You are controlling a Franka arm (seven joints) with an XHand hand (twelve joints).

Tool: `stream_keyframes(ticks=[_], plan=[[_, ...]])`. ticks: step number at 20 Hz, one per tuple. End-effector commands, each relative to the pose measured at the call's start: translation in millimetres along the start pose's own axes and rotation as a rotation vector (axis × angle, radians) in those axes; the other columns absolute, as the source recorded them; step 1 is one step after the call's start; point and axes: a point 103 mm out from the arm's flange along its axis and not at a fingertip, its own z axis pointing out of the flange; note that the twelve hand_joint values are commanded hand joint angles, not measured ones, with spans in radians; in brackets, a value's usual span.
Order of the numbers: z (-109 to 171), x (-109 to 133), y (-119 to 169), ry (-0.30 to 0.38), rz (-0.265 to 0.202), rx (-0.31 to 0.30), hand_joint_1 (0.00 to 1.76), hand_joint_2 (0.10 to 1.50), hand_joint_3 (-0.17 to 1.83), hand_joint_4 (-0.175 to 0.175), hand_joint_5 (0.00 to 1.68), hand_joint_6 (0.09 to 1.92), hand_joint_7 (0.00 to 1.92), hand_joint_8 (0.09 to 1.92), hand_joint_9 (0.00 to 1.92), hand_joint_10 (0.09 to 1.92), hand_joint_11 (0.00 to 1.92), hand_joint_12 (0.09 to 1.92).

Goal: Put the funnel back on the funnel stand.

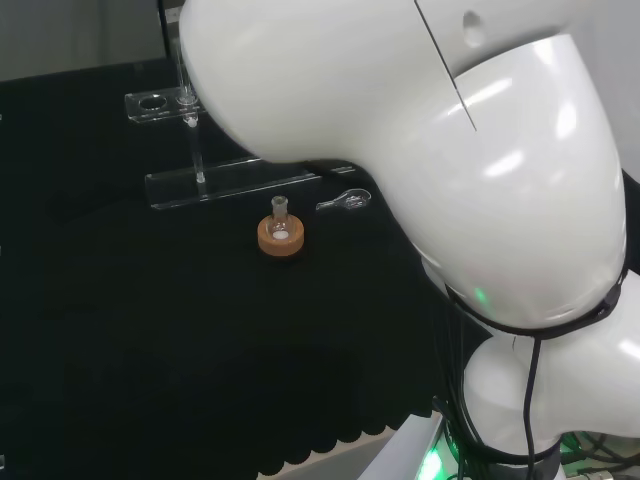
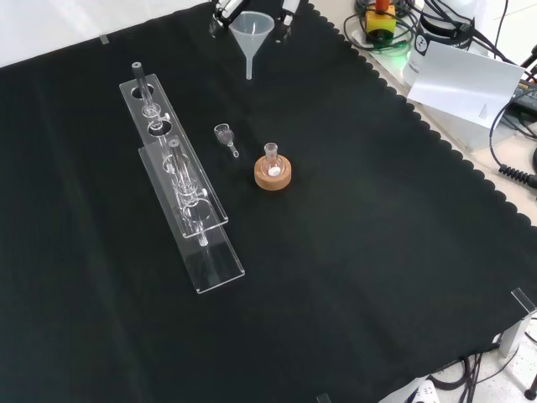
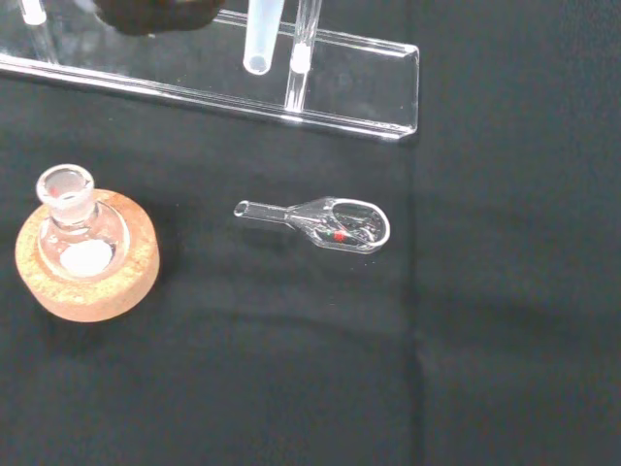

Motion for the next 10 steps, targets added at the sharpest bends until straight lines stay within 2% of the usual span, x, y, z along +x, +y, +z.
stream_keyframes(ticks=[1,10], plan=[[5.0,-16.5,2.4,0.014,0.024,0.003,0.84,1.02,-0.17,-0.077,0.54,0.13,0.53,0.72,0.66,0.58,0.42,1.3],[5.3,-45.4,21.8,0.03,0.049,-0.008,0.84,1.02,-0.17,-0.076,0.54,0.13,0.53,0.72,0.67,0.57,0.42,1.3]])
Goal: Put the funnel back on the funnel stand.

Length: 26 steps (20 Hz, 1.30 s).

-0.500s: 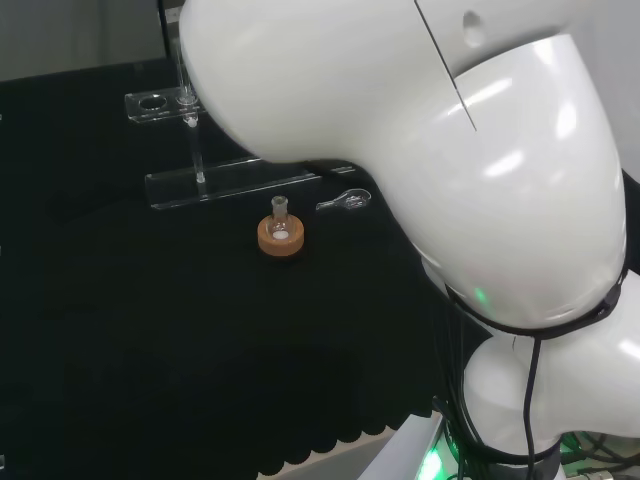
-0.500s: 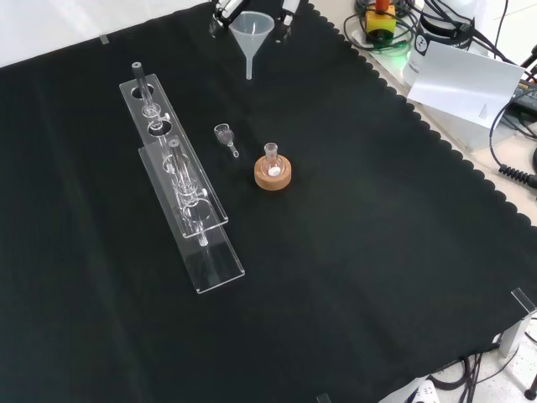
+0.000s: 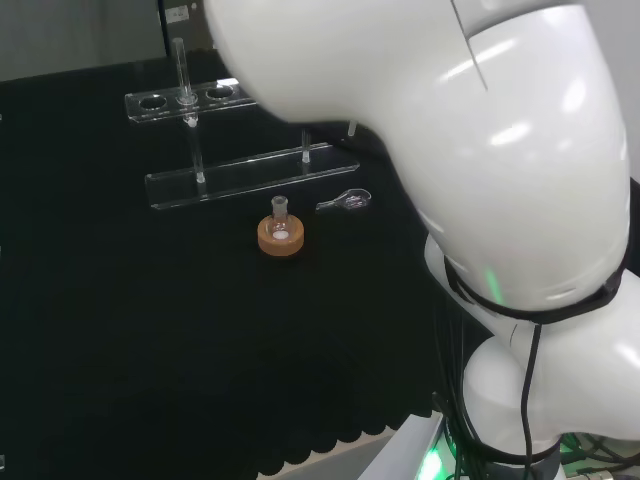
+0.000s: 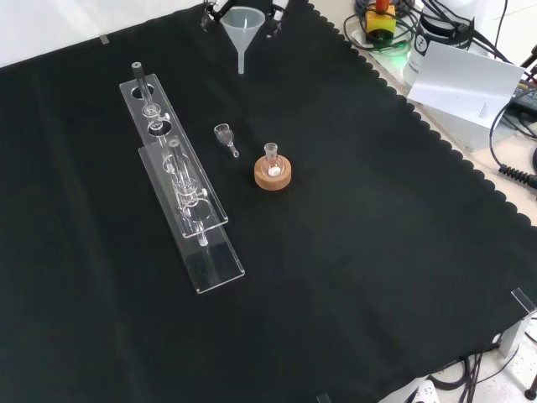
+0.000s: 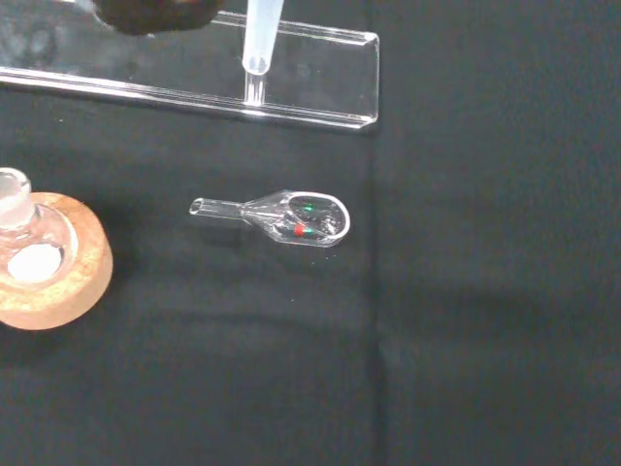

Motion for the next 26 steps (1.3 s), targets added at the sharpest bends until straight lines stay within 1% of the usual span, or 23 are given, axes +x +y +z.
stream_keyframes(ticks=[1,5,8,9,11,16,22,23,26], plan=[[-6.1,-17.8,19.8,0.004,0.014,-0.022,0.84,1.02,-0.17,-0.076,0.54,0.13,0.53,0.72,0.67,0.57,0.43,1.3],[-15.9,-23.3,38.5,-0.001,-0.006,-0.041,0.84,1.02,-0.17,-0.076,0.54,0.13,0.53,0.72,0.67,0.57,0.43,1.3],[-22.6,-24.3,51.4,0.001,-0.022,-0.044,0.84,1.02,-0.17,-0.076,0.54,0.14,0.53,0.72,0.67,0.57,0.43,1.3],[-23.2,-30.9,57.2,0.009,-0.033,-0.039,0.84,1.02,-0.17,-0.076,0.54,0.14,0.53,0.72,0.67,0.57,0.43,1.3],[-27.0,-30.6,64.6,0.003,-0.038,-0.043,0.84,1.02,-0.17,-0.077,0.55,0.14,0.53,0.72,0.68,0.57,0.43,1.3],[-35.7,-31.7,80.0,-0.001,-0.021,-0.045,0.84,1.02,-0.17,-0.077,0.55,0.14,0.54,0.72,0.68,0.57,0.43,1.3],[-43.4,-34.5,90.3,0.005,-0.029,-0.058,0.84,1.02,-0.17,-0.077,0.54,0.14,0.54,0.72,0.68,0.57,0.43,1.3],[-42.7,-39.4,91.1,0.017,-0.031,-0.065,0.84,1.02,-0.17,-0.077,0.54,0.14,0.54,0.72,0.68,0.57,0.43,1.3],[-44.2,-40.5,94.4,-0.001,-0.03,-0.058,0.84,1.02,-0.17,-0.077,0.54,0.15,0.54,0.72,0.68,0.57,0.43,1.3]])
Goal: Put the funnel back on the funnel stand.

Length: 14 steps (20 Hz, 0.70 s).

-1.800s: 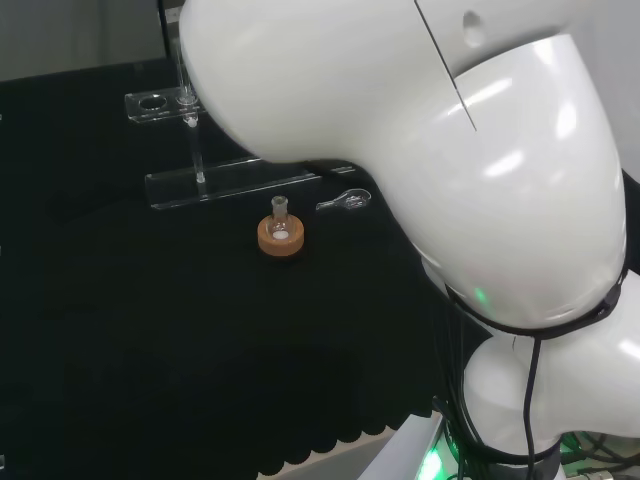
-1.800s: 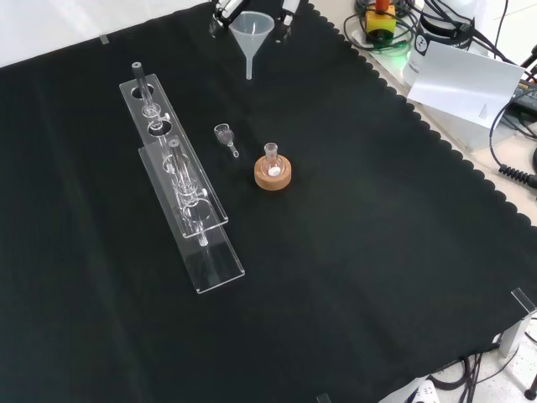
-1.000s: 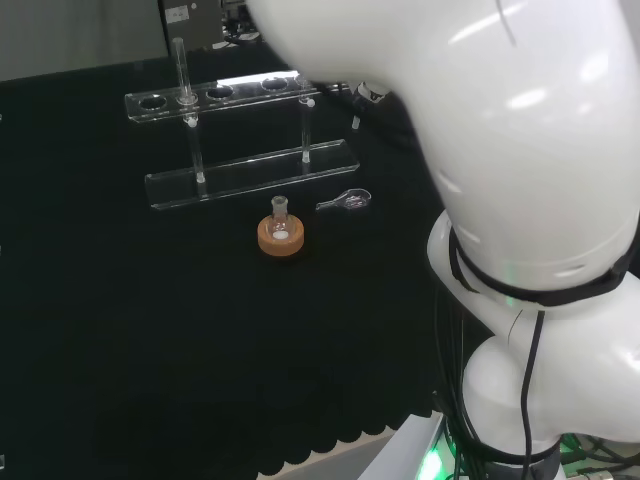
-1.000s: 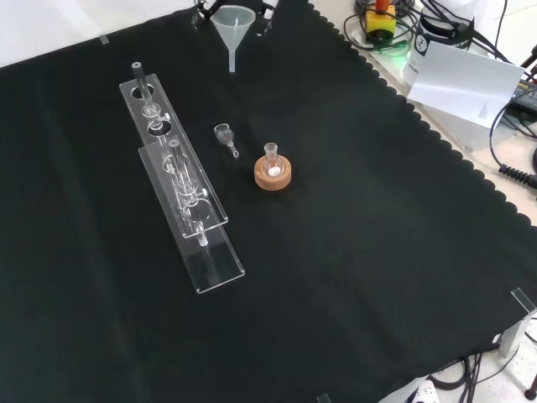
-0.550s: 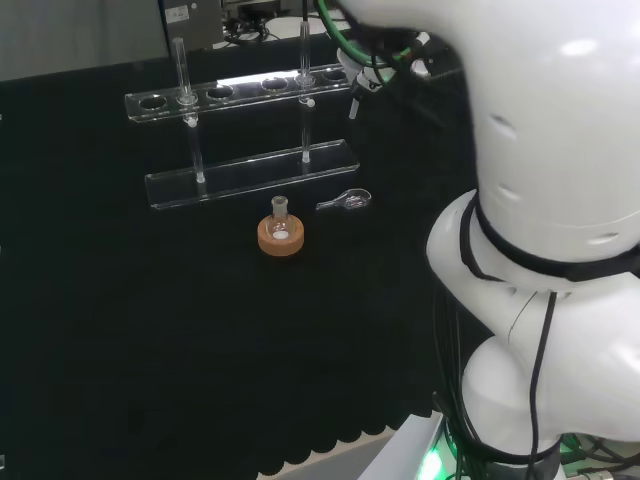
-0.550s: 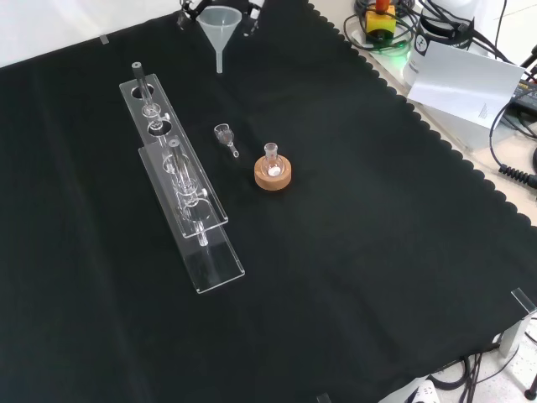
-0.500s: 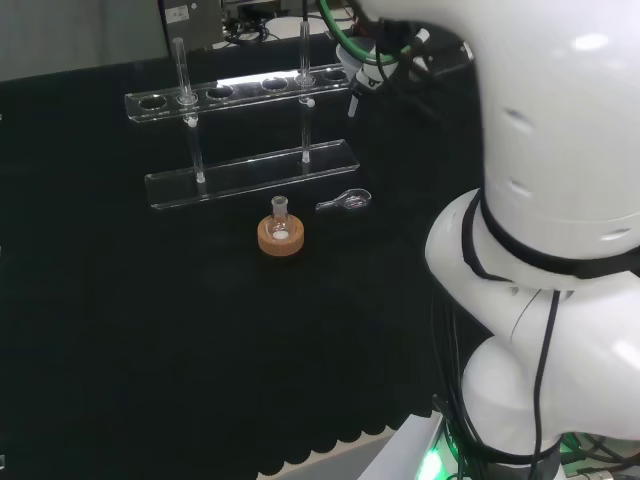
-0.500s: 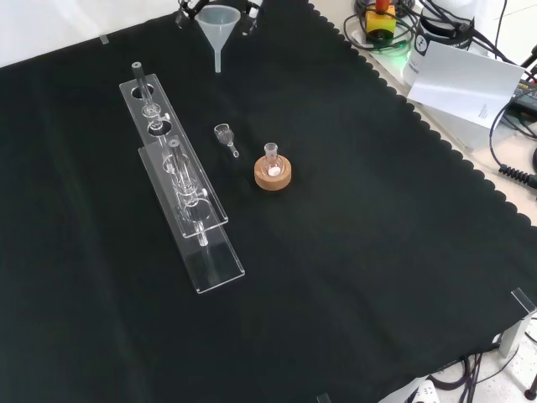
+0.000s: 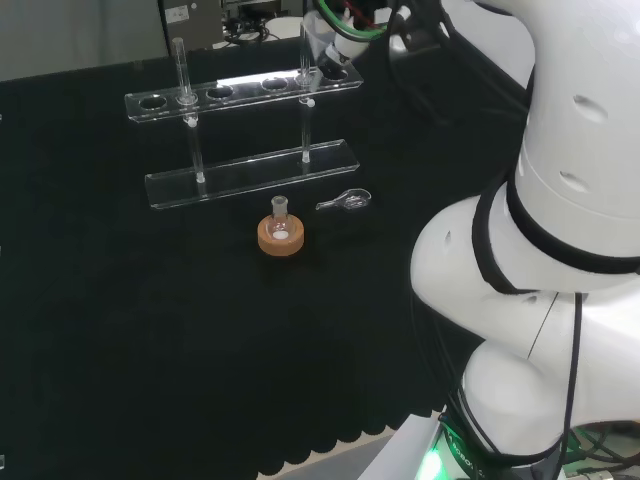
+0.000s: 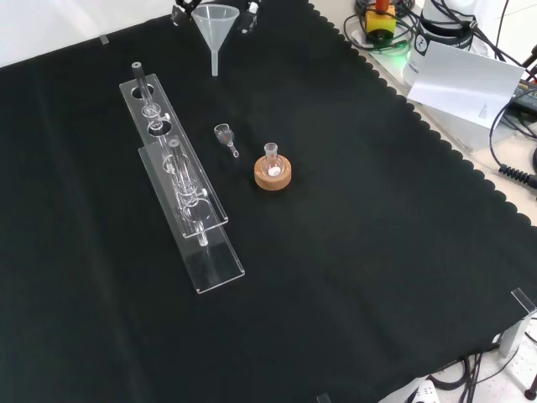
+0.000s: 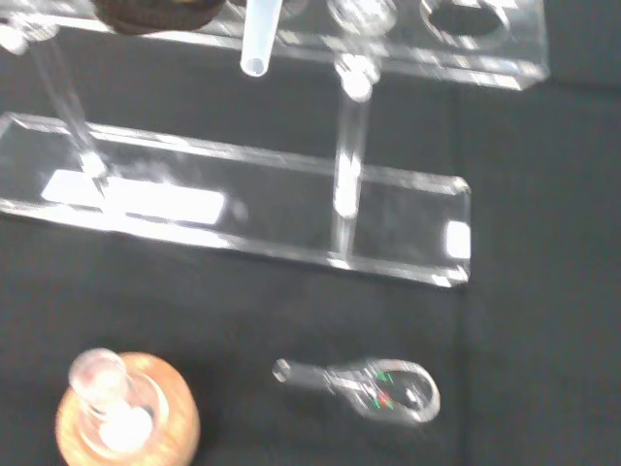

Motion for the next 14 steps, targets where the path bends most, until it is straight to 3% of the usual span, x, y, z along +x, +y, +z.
stream_keyframes(ticks=[1,14], plan=[[15.5,-65.4,42.6,-0.073,0.115,0.07,0.84,1.02,-0.17,-0.078,0.54,0.15,0.54,0.72,0.68,0.57,0.43,1.3],[19.3,-88.9,51.7,-0.063,0.144,0.089,0.85,1.02,-0.17,-0.078,0.54,0.15,0.54,0.72,0.69,0.56,0.44,1.3]])
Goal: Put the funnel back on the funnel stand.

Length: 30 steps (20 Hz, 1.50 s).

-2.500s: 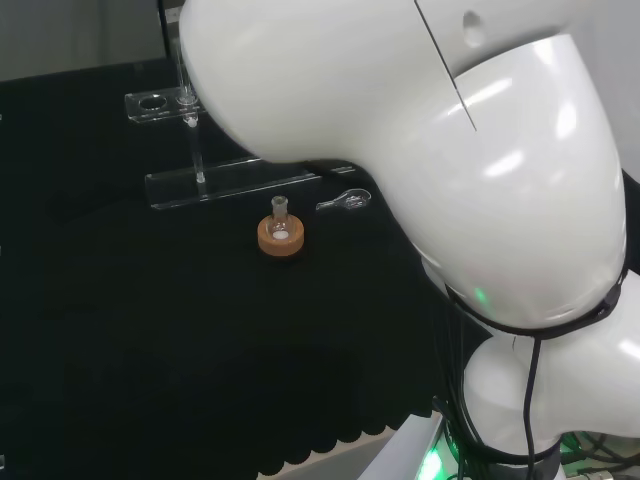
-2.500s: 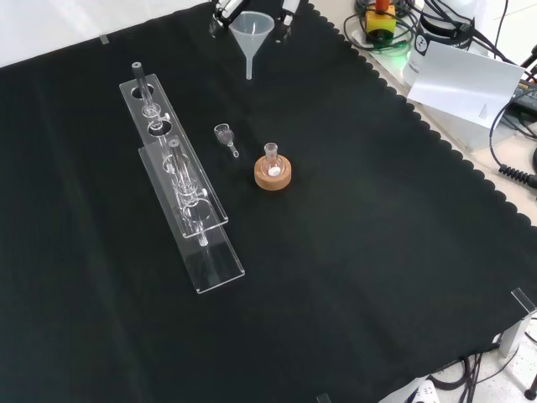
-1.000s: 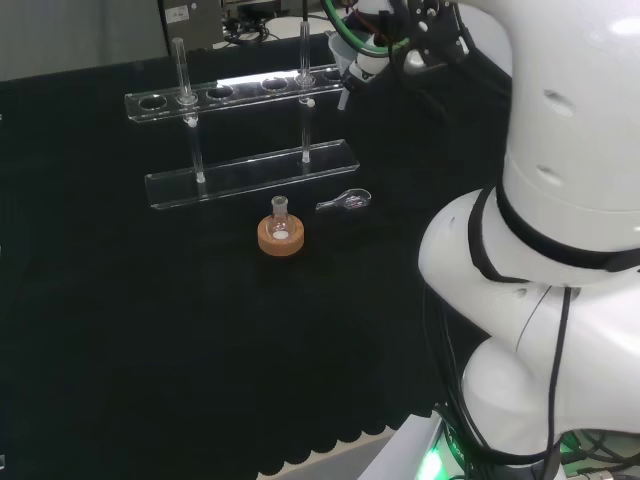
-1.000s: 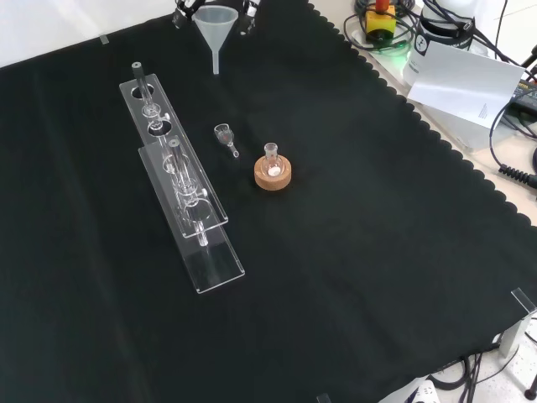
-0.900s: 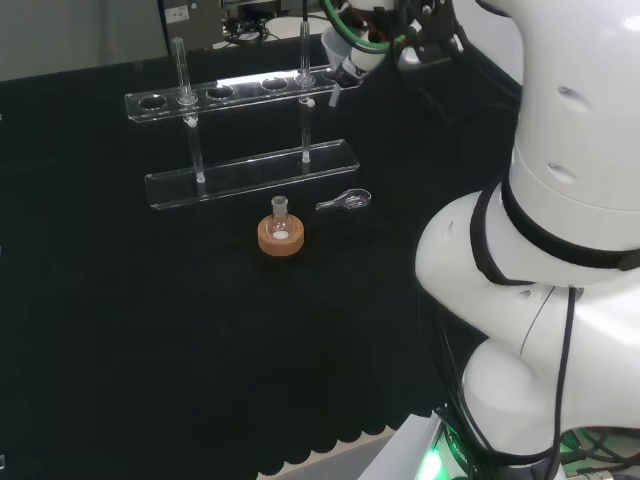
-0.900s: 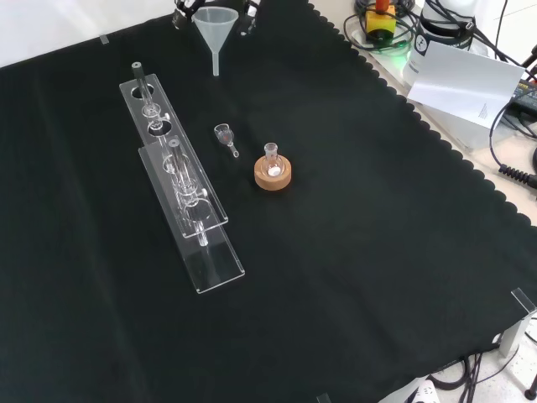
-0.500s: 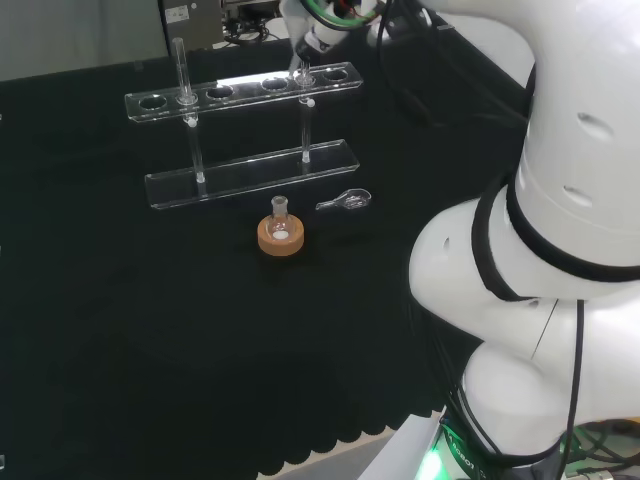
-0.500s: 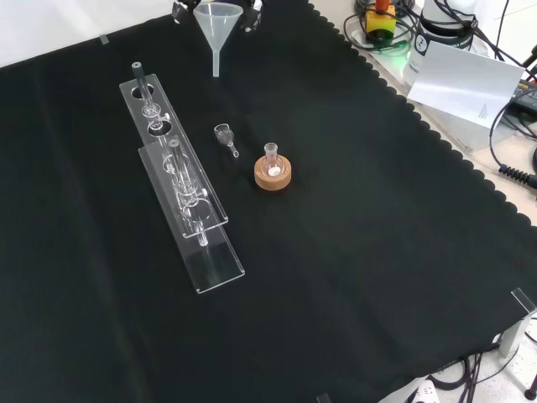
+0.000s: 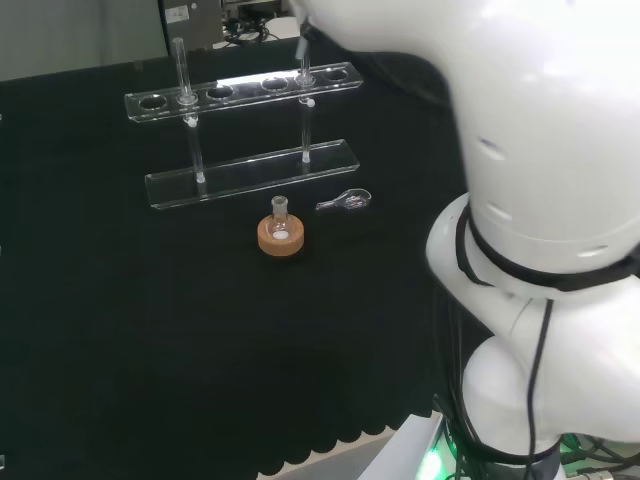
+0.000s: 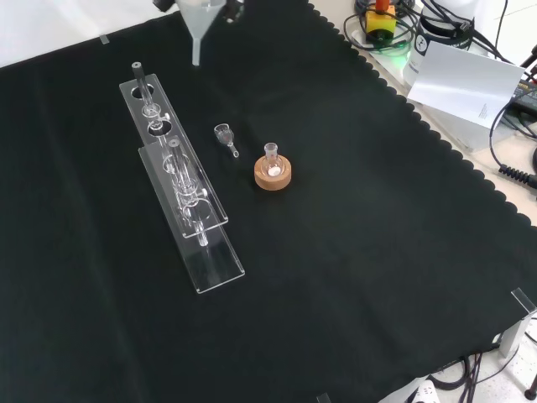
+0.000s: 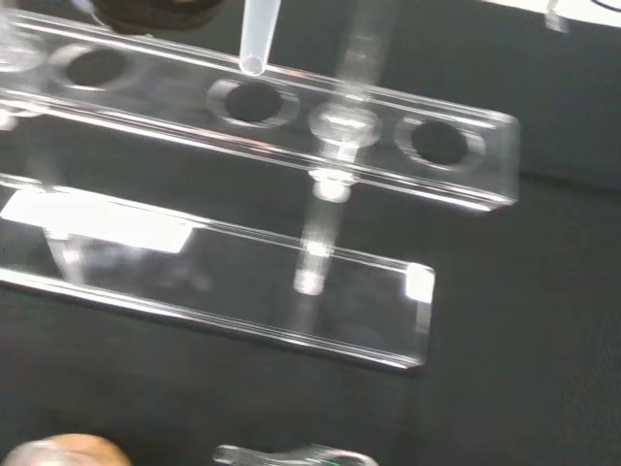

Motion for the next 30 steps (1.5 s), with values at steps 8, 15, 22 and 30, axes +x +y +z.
stream_keyframes(ticks=[8,15,22,30], plan=[[64.2,-75.1,35.1,0.019,0.104,0.137,0.85,1.02,-0.17,-0.078,0.54,0.16,0.54,0.72,0.69,0.56,0.44,1.29],[61.7,-71.1,44.6,-0.003,0.104,0.153,0.85,1.02,-0.17,-0.078,0.54,0.16,0.54,0.72,0.69,0.56,0.44,1.29],[59.9,-72.8,53.9,0.0,0.095,0.125,0.85,1.02,-0.17,-0.078,0.54,0.17,0.54,0.72,0.69,0.56,0.44,1.29],[59.9,-67.7,71.9,-0.005,0.076,0.141,0.85,1.02,-0.17,-0.078,0.54,0.17,0.54,0.72,0.69,0.55,0.44,1.29]])
